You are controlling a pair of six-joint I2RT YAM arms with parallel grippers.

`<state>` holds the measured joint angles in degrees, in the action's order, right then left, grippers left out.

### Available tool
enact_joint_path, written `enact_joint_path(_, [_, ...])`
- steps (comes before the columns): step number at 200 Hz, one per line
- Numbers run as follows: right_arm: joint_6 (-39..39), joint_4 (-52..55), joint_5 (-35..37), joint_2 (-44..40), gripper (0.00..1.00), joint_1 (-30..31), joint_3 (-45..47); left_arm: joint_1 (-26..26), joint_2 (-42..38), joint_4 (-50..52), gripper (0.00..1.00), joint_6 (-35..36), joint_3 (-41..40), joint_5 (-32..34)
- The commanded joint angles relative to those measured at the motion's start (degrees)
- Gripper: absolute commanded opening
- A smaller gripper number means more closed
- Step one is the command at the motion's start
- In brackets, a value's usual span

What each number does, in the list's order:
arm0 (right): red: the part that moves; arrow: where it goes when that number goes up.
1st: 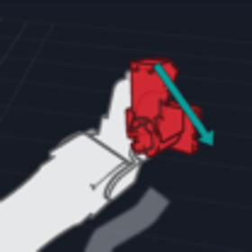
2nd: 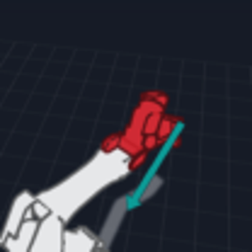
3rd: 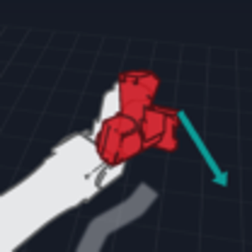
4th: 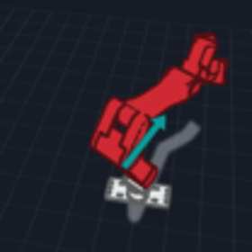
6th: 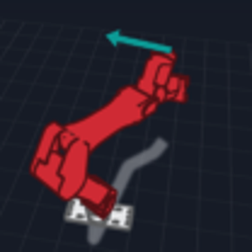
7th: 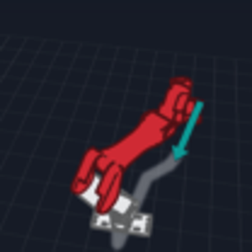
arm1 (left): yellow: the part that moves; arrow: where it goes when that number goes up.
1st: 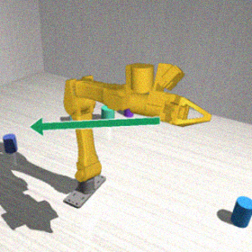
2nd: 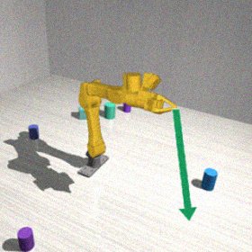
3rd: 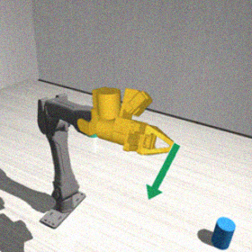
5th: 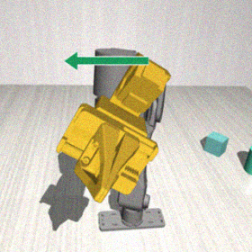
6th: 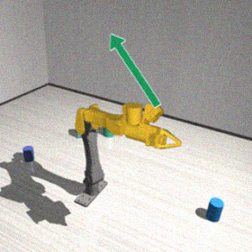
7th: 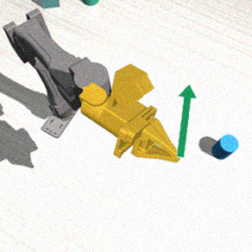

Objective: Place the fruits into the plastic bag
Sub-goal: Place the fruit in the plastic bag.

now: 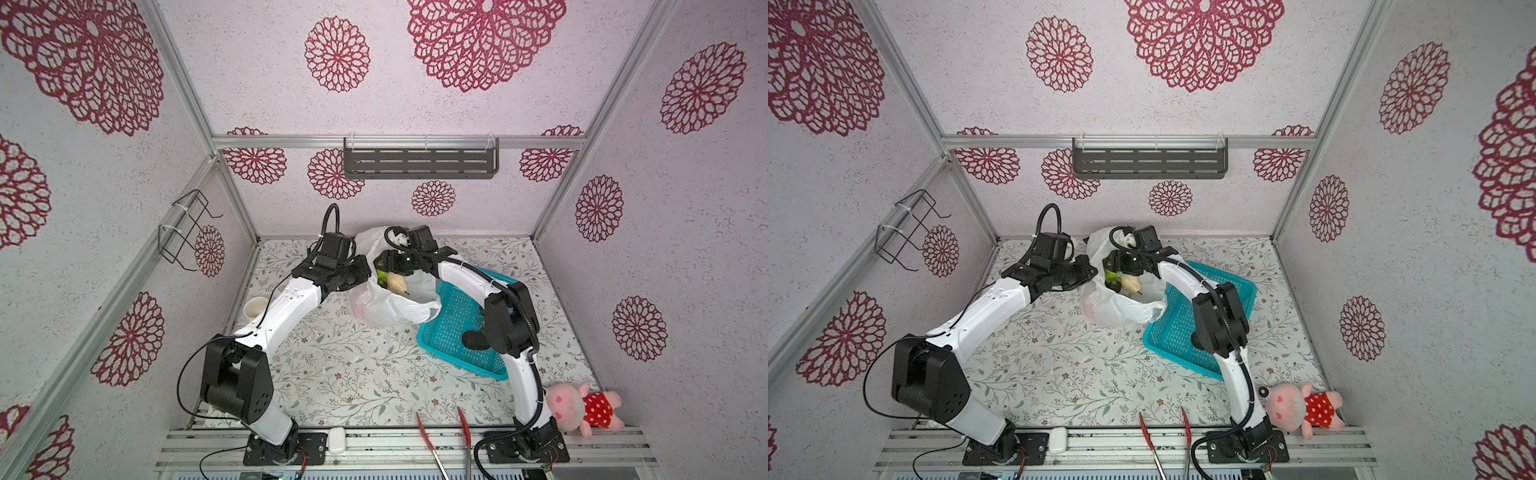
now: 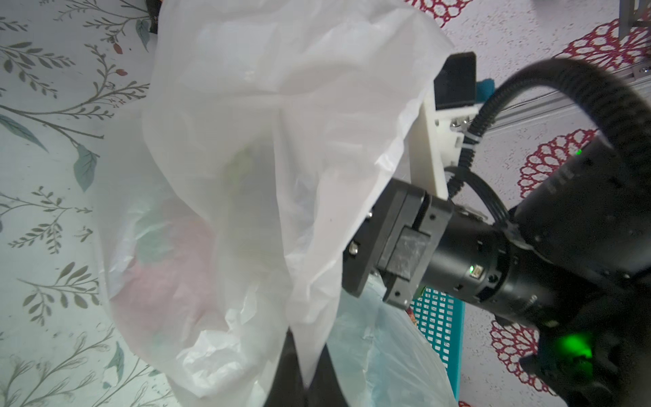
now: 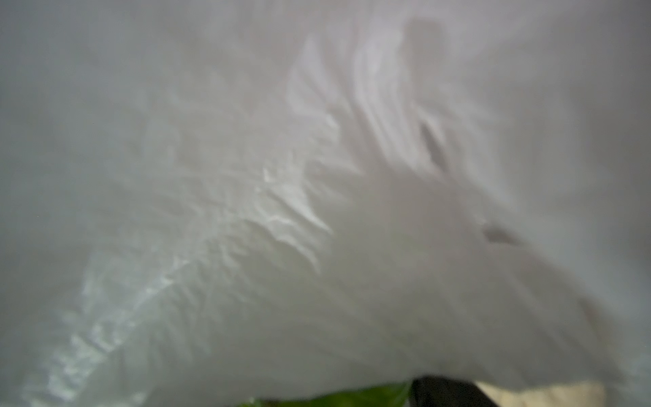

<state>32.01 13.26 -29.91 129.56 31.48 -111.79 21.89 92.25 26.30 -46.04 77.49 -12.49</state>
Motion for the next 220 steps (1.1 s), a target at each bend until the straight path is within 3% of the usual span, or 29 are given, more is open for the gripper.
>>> enact_joint_path(1, [3.7,-3.64,-1.51,-0.49,0.8,0.09,-1.27,0.27,-1.63,0.2,0.0,0.43,-0.02,0.67])
enact_joint_path(48, [-1.74,-6.23,0.08,-9.96,0.91,-0.08,8.43,0.24,-2.16,0.55,0.0,0.78,-0.15,2.61])
enact_joint_path(116, [-5.95,-4.91,6.02,-31.91,0.9,-2.4,30.51,0.26,-1.59,0.58,0.0,0.47,0.3,3.66])
enact_joint_path(161, [-0.84,-0.6,21.49,-46.36,0.9,-9.84,44.64,0.25,-1.16,0.25,0.0,-0.19,0.47,3.57])
enact_joint_path(188, [3.08,6.4,38.98,-50.03,0.93,-14.7,48.97,0.26,-1.15,0.15,0.0,-0.36,0.29,3.39])
enact_joint_path(203, [4.33,9.22,42.37,-48.74,0.94,-17.6,49.51,0.26,-1.1,0.06,0.0,-0.65,0.29,3.18])
enact_joint_path(220, [4.56,9.13,41.33,-46.43,0.94,-20.06,50.08,0.25,-1.19,-0.13,0.0,-0.89,0.29,2.98])
